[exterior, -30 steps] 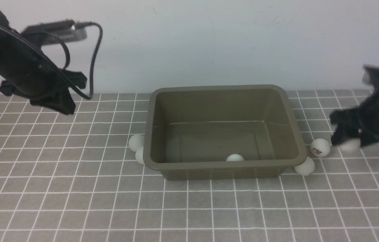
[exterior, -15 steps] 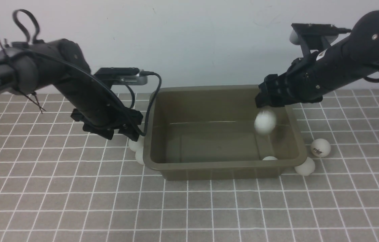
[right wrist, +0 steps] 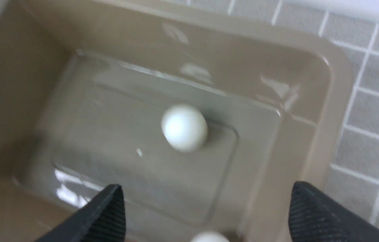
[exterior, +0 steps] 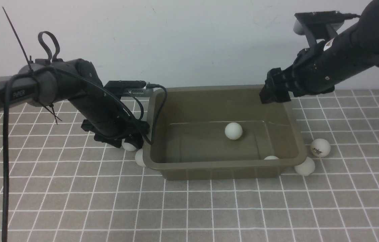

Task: Put the table tennis balls into the box on the grey coffee tablecloth.
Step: 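Reach for and grasp a ping pong ball on the table beside the basket, then drop the ball into the bin, then reach for and grasp a ping pong ball on the table, then release the ping pong ball into the bin and lift the gripper away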

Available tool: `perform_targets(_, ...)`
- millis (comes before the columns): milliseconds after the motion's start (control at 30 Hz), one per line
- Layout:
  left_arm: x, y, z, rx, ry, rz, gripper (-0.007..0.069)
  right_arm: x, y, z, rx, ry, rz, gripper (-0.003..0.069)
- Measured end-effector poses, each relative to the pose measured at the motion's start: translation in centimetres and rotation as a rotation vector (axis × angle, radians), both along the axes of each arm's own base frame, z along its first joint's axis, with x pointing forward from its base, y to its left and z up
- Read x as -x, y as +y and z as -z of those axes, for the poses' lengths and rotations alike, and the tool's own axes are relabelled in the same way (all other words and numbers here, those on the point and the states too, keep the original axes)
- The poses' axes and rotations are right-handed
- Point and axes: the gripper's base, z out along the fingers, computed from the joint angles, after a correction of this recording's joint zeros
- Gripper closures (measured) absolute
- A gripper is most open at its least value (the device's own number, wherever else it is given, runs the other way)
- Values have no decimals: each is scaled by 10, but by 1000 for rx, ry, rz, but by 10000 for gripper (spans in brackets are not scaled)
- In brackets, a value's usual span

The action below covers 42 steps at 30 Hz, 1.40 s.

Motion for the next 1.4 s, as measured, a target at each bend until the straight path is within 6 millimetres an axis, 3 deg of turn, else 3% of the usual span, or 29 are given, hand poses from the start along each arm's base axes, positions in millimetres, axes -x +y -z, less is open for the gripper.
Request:
perform_targets(100,2,5,-10,-61,18,40,271,0,-23,4,49,64,72,141)
perform_targets(233,3,16,-59,-103,-29,34,271,-4,-83,7,95,134,255,253)
perform_targets(267,3,16,-78,-85,-68,28,271,-3,-95,8,91,152,294,270)
perform_targets(300,4,15,-81,-80,-73,28,271,-3,-97,9,91,159,299,272)
perform_targets(333,5,6,-107,-23,-136,42,271,-4,-110,13,79,186,340,282)
perform_targets(433,9,-21,-129,81,-198,112,271,-9,-114,27,45,230,357,269)
perform_targets(500,14,-48,-129,139,-211,212,271,-18,-110,48,-1,270,347,230)
perform_targets(533,15,-50,-128,145,-208,215,271,-19,-109,50,-5,276,348,230)
perform_targets(667,19,-92,-98,172,-150,315,256,-35,-105,91,-68,338,371,150)
perform_targets(700,20,-96,-96,171,-147,323,248,-37,-105,98,-73,348,375,143)
perform_targets(800,20,-108,-79,166,-117,345,127,-42,-104,118,-78,377,383,126)
perform_targets(900,20,-109,-80,169,-105,324,54,-45,-104,133,-80,396,381,133)
perform_targets(933,18,-107,-84,173,-103,303,50,-45,-104,135,-83,401,381,147)
perform_targets(1033,17,-91,-111,157,-110,256,141,-46,-103,139,-87,408,379,298)
perform_targets(1100,18,-64,-141,114,-146,216,342,-47,-105,134,-81,397,369,297)
perform_targets(1133,22,-42,-162,80,-175,185,480,-47,-106,126,-75,389,362,294)
perform_targets(1167,26,-27,-175,55,-196,163,542,-47,-109,116,-75,378,361,294)
perform_targets(1233,31,4,-191,24,-207,102,594,-45,-111,92,-83,351,361,294)
perform_targets(1300,40,39,-201,-1,-196,31,622,-40,-107,51,-118,276,352,294)
perform_targets(1333,42,46,-200,-4,-183,15,624,-39,-105,43,-124,258,346,294)
perform_targets(1400,49,61,-186,-4,-112,-21,629,-32,-82,7,-149,163,263,294)
